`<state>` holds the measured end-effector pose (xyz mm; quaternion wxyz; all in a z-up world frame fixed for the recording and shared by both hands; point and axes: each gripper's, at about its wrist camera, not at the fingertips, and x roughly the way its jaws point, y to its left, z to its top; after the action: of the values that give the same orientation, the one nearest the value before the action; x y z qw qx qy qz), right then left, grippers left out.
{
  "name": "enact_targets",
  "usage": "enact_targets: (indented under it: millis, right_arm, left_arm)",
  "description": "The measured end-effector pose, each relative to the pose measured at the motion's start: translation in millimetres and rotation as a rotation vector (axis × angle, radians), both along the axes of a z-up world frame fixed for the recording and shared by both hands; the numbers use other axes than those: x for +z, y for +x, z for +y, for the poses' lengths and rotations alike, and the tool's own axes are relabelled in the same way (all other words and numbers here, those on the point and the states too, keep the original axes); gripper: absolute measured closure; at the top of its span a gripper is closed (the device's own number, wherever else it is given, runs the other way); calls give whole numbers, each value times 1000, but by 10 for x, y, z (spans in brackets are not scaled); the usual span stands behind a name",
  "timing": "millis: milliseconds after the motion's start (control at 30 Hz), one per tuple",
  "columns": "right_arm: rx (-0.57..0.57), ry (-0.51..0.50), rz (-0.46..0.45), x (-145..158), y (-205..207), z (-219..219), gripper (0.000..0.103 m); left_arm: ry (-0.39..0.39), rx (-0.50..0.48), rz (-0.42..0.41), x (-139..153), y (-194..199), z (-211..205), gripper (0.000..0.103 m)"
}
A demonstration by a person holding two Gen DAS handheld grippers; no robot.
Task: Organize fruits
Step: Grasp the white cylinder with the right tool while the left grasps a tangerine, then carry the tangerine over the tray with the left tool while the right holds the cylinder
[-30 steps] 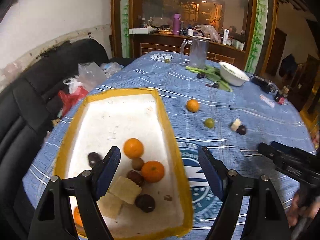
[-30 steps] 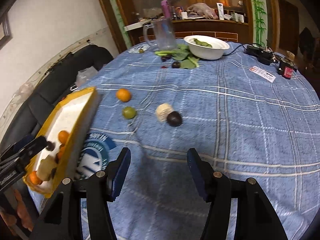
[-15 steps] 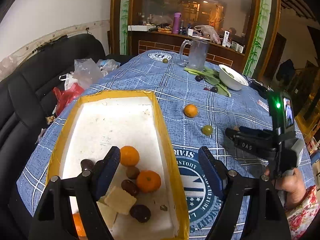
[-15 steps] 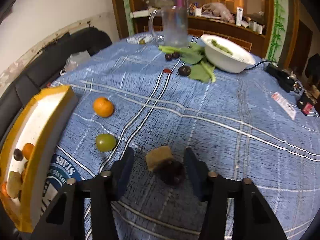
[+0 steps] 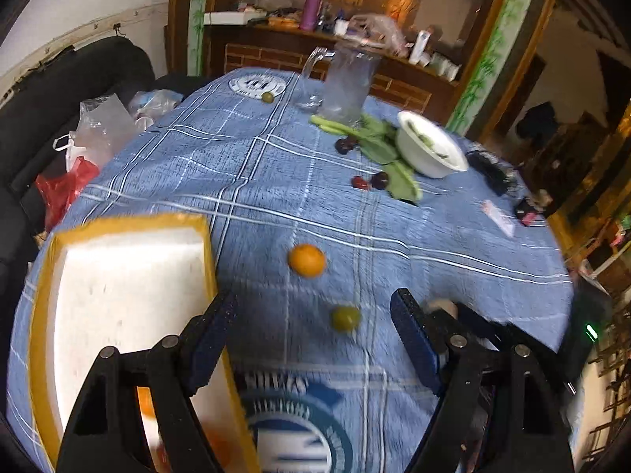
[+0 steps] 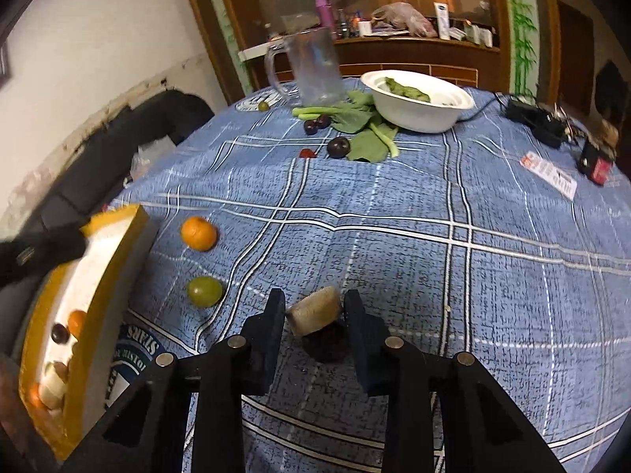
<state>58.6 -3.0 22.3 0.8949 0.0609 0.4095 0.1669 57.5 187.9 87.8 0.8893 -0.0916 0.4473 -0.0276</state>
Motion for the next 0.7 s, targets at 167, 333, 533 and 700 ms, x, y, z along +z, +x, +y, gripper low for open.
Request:
enact_targets:
  millis: [167, 333, 533, 700]
  right_arm:
    - [12, 75, 26, -18, 14, -102, 70]
    - [6, 86, 21, 11, 7, -149, 70]
    - [-25, 105, 21, 15, 49, -275, 70]
    - [-39, 129, 27, 18, 63, -350, 70]
  left_arm:
    - [33, 18, 80, -250, 441, -63, 24]
    - [129, 28, 119, -515, 640, -112, 25]
    - [164, -21, 138, -634, 718, -236, 72]
    - [128, -28, 121, -539, 594, -255, 72]
